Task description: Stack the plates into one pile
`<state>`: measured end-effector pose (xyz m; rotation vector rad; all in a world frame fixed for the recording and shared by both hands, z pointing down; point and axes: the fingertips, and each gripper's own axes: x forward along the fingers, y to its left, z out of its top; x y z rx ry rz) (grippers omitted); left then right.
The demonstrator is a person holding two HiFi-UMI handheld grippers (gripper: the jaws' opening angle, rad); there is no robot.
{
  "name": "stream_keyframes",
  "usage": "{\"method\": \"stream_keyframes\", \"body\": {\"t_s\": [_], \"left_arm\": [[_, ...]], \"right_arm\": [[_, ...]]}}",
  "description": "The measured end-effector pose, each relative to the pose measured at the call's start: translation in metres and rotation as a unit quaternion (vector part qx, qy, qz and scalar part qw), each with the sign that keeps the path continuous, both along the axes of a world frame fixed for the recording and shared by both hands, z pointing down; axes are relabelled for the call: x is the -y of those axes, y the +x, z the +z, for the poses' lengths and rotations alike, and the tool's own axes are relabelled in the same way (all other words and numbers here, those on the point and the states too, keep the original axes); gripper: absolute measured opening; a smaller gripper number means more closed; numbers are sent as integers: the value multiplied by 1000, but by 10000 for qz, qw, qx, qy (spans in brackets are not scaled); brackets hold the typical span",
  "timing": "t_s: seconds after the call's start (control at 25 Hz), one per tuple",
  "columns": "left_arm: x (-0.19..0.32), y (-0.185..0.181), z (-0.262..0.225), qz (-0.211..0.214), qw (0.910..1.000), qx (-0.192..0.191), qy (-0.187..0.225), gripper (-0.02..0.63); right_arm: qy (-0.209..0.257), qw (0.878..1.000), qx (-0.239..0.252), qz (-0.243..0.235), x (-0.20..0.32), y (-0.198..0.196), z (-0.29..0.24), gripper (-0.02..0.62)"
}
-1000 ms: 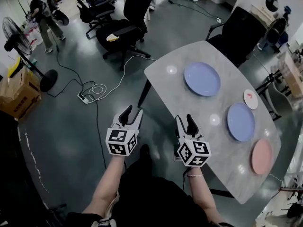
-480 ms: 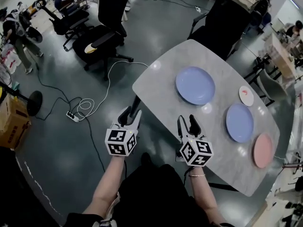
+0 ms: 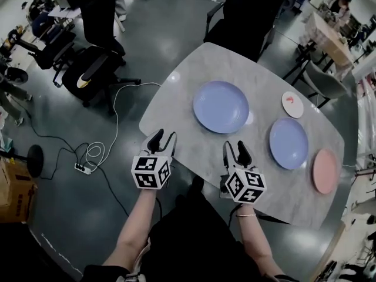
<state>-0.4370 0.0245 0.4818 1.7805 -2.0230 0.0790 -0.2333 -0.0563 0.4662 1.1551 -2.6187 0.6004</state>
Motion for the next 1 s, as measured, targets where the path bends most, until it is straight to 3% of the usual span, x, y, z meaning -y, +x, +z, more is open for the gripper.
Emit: {"method": "stream_keyframes", "body": {"t_s": [0.24, 0.64, 1.0], "left_arm": [[64, 2, 10, 299, 9993, 17, -201, 175], [151, -6, 47, 489, 9960, -248, -703, 175], [198, -8, 78, 607, 9909, -314, -1157, 175]], "right_arm": [[-154, 9987, -39, 487, 51, 15, 12, 181], [-606, 9937, -300, 899, 113, 23, 53, 181], [-1094, 9867, -476, 1100, 148, 25, 83, 181]]}}
